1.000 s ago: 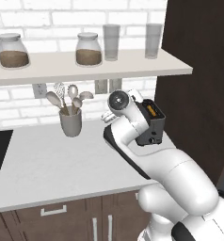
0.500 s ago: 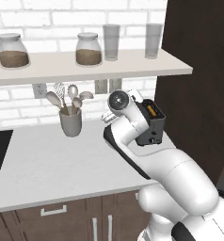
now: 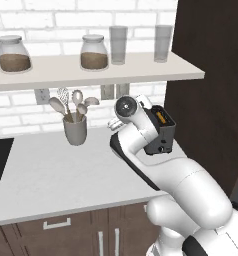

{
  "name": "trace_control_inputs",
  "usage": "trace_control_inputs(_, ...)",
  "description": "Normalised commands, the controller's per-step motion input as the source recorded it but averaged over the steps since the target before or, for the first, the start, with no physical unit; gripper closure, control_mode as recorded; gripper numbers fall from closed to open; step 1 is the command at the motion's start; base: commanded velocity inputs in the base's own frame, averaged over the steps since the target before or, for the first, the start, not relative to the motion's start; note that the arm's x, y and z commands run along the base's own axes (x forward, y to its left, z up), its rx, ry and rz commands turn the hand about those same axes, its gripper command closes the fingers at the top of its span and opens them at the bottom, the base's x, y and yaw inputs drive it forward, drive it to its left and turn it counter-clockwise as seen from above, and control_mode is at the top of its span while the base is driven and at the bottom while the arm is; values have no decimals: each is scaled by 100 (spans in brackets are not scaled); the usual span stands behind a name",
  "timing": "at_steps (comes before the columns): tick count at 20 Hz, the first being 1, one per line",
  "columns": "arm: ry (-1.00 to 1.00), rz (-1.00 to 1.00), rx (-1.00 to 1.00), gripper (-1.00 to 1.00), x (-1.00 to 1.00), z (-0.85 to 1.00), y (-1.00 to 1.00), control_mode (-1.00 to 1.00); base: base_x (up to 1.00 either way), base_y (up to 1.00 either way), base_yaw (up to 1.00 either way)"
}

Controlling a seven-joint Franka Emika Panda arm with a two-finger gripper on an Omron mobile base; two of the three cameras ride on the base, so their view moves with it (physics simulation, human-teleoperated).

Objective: Start the toaster. Once the lever pops up, take the bread to the plate on the dining counter.

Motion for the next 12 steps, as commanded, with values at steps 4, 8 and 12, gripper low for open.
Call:
trace_control_inputs(4,0,0,0,-100,0,0,0,-100,0,0,0)
trace_control_inputs(8,0,0,0,-100,0,0,0,-100,0,0,0)
trace_control_inputs(12,0,0,0,-100,0,0,0,-100,0,0,0)
